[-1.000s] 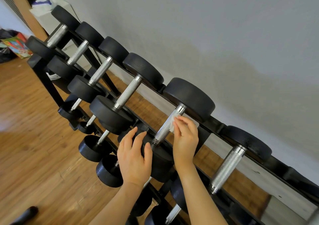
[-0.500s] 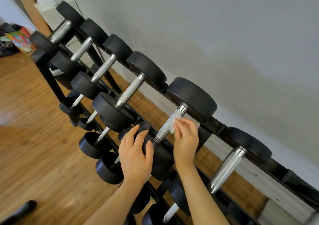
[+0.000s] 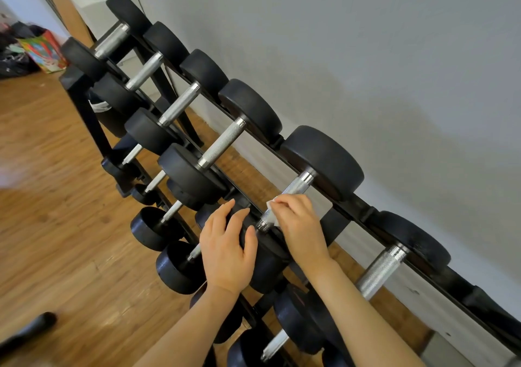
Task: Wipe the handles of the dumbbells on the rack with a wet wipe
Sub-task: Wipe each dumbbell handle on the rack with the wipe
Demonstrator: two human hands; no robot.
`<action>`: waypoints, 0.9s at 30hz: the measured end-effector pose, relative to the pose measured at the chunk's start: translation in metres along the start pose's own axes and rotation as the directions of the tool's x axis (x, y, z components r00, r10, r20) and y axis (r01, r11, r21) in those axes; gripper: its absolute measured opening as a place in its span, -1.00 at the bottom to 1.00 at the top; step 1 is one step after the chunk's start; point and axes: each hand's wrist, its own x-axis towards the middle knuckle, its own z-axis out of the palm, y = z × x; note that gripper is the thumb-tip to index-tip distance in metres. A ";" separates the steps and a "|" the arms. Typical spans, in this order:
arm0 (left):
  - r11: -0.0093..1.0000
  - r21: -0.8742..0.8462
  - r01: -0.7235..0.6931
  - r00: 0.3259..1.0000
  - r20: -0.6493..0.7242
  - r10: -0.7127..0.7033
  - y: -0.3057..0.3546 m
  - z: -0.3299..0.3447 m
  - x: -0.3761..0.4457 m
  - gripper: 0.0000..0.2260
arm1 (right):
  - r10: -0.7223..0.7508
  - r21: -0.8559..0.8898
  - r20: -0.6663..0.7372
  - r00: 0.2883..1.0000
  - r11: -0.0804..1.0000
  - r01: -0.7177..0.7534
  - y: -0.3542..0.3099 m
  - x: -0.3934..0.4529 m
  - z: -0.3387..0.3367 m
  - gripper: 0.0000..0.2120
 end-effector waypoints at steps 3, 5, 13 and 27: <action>1.000 -0.005 0.000 1.000 -0.002 0.000 0.000 0.000 0.001 -0.63 | 0.058 -0.023 -0.077 0.995 0.998 -0.060 0.006 0.010 -0.007 -0.73; 1.000 -0.005 0.000 1.000 -0.005 0.000 0.001 0.000 0.001 -0.63 | 0.050 -0.034 -0.058 0.997 0.998 -0.052 0.003 0.010 -0.006 -0.71; 1.000 0.007 -0.010 1.000 -0.011 0.010 -0.002 0.002 0.001 -0.64 | -0.049 -0.038 0.039 0.998 0.998 0.051 0.011 0.015 -0.011 -0.77; 0.995 -0.035 0.097 0.995 0.014 -0.097 0.001 0.000 -0.009 -0.56 | -0.193 -0.037 0.287 0.938 0.977 0.212 0.000 0.018 -0.015 -0.74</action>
